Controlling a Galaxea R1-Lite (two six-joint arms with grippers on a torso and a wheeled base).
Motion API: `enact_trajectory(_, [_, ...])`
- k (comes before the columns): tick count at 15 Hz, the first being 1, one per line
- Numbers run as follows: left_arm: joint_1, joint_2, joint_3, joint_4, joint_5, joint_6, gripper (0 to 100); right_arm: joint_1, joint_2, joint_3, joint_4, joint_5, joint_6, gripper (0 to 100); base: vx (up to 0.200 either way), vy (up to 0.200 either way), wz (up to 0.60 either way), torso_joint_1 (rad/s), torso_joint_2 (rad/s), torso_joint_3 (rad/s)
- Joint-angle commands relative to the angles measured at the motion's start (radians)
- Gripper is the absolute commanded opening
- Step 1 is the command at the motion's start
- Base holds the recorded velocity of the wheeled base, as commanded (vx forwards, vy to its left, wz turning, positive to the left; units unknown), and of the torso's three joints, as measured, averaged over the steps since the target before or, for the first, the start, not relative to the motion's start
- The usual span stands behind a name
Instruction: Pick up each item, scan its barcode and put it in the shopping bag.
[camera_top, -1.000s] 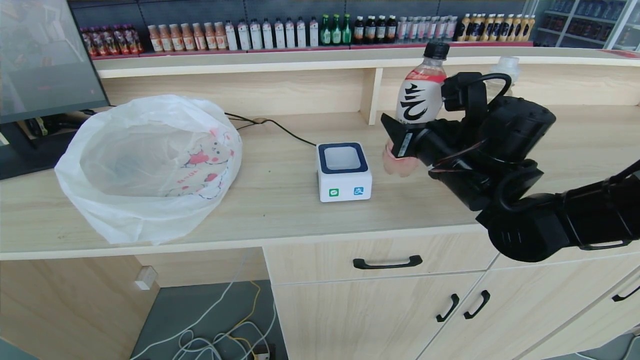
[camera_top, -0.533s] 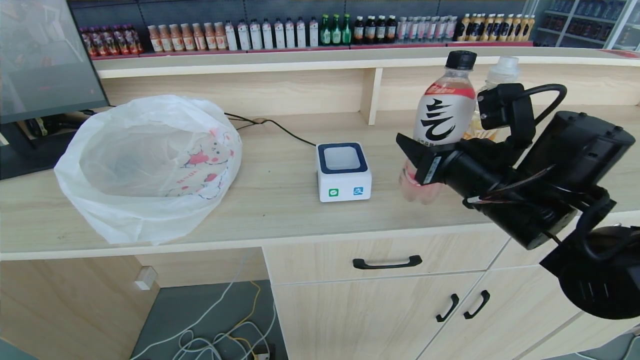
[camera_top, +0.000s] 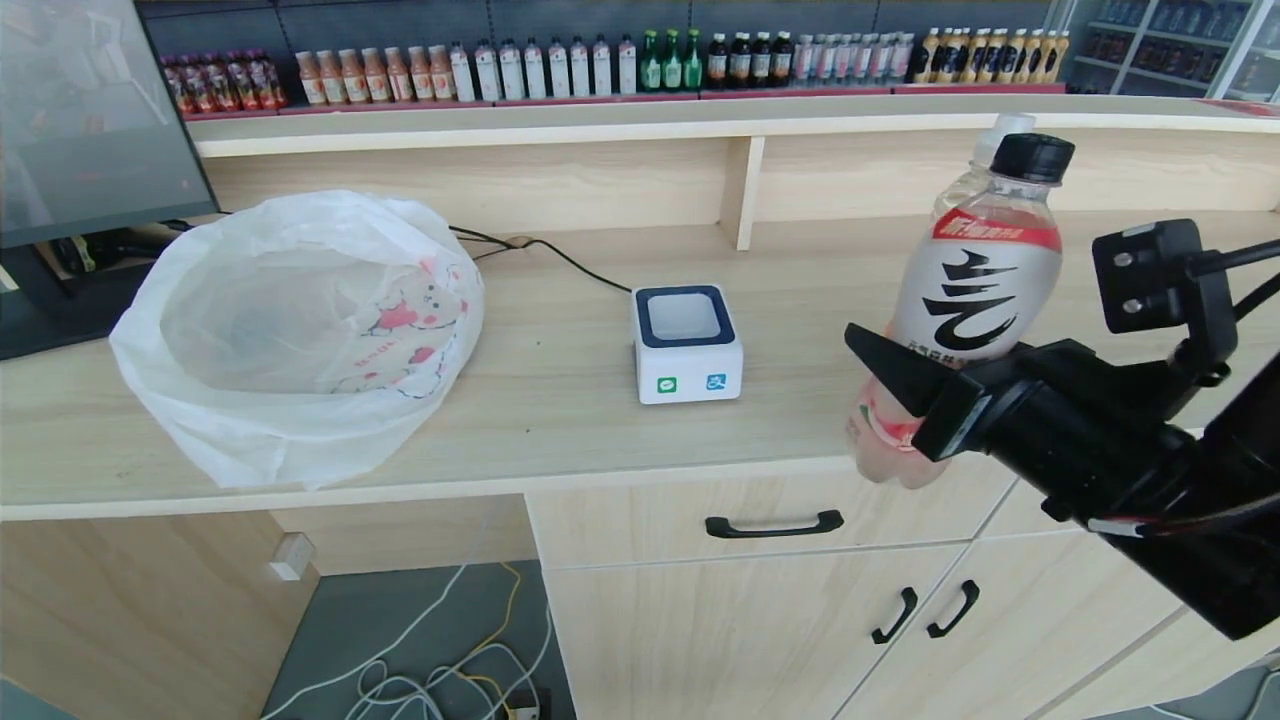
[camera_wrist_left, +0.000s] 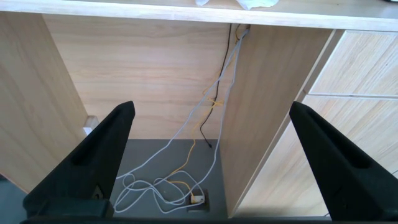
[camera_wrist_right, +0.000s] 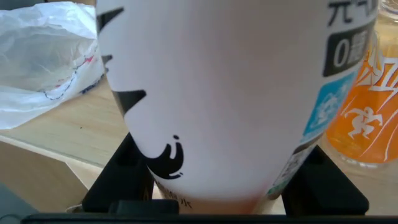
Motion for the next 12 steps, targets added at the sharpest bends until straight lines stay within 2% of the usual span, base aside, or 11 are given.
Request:
enact_trajectory(1, [0.001, 0.0, 0.0, 0.0, 0.0, 0.0, 100, 0.007, -0.077, 0.067, -0.017, 0.001, 0.018, 0, 0.0, 0.0, 0.0, 0.0, 0.0, 0.0])
enact_trajectory(4, [0.001, 0.0, 0.0, 0.0, 0.0, 0.0, 100, 0.044, -0.12, 0.093, -0.023, 0.001, 0.015, 0, 0.0, 0.0, 0.0, 0.0, 0.0, 0.0])
enact_trajectory(10, [0.001, 0.0, 0.0, 0.0, 0.0, 0.0, 100, 0.212, -0.162, 0.133, -0.025, 0.005, -0.175, 0, 0.0, 0.0, 0.0, 0.0, 0.0, 0.0])
enact_trajectory(12, [0.001, 0.0, 0.0, 0.0, 0.0, 0.0, 100, 0.217, -0.163, 0.14, -0.025, 0.005, -0.187, 0, 0.0, 0.0, 0.0, 0.0, 0.0, 0.0])
